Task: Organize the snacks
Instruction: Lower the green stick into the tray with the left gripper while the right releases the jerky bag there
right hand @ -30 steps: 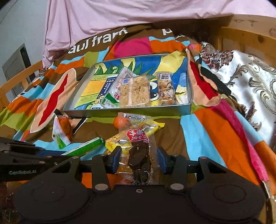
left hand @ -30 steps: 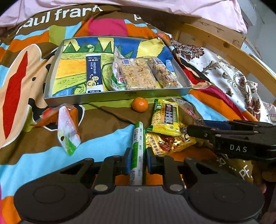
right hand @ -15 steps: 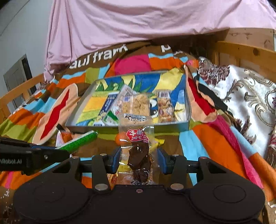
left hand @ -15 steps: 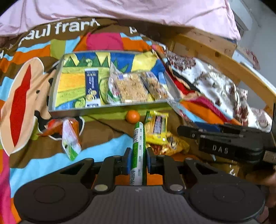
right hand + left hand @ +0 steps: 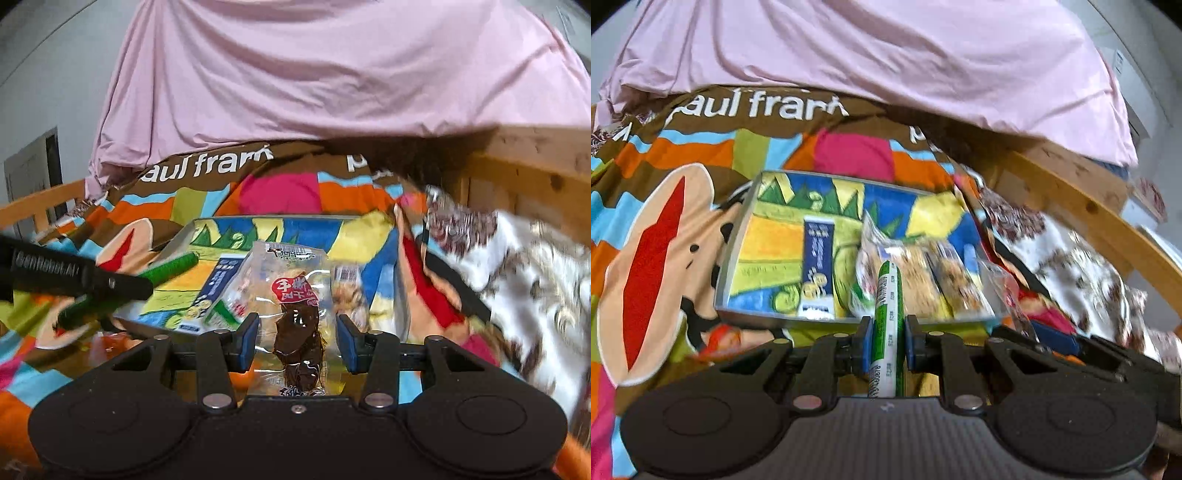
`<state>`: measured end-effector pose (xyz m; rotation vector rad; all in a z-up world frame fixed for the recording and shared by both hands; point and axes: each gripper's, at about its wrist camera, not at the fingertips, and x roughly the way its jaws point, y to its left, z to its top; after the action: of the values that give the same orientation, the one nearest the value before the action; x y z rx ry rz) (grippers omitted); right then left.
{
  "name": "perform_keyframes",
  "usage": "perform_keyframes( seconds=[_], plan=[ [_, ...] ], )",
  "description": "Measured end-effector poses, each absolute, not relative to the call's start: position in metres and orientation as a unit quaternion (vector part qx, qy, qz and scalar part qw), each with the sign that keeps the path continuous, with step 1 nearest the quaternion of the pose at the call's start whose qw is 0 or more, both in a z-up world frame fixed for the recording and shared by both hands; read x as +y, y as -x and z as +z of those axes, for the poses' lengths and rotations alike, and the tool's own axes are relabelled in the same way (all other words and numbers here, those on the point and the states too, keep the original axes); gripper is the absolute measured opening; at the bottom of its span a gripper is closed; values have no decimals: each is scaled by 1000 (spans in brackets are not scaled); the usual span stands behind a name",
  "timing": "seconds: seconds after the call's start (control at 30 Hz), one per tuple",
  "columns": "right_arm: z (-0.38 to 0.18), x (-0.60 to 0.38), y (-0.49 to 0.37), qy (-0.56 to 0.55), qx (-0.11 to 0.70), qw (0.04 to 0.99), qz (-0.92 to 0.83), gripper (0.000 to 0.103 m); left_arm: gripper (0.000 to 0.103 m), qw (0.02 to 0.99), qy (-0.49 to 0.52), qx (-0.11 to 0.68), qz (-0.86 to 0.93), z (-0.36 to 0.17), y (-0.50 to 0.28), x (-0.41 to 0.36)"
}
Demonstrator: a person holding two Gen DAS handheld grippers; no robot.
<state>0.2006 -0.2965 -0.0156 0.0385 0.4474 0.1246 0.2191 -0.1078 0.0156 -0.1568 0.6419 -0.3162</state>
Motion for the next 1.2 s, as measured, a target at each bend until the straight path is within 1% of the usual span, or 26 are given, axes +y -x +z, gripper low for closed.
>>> perform_keyframes(
  seconds=[0.17, 0.37, 0.47, 0.8, 1.07, 1.2],
  plan=[
    [-19, -299, -224, 1, 203, 978, 48, 46, 19, 942, 84, 294, -140, 16, -248, -108],
    [-22, -310, -266, -32, 187, 982, 25, 46, 19, 951, 83, 268, -131, 11, -287, -121],
    [-28, -314, -285, -29, 187, 982, 16, 46, 19, 953, 81, 259, -139, 6, -305, -137],
    [-45, -347, -334, -56, 202, 978, 0, 47, 19, 949, 54, 265, -159, -21, -355, -188],
    [-68, -349, -349, -70, 240, 968, -2, 48, 19, 948, 21, 280, -153, -28, -387, -208],
    [-70, -349, -348, -75, 241, 968, 1, 49, 19, 945, 20, 292, -147, -34, -395, -212]
  ],
)
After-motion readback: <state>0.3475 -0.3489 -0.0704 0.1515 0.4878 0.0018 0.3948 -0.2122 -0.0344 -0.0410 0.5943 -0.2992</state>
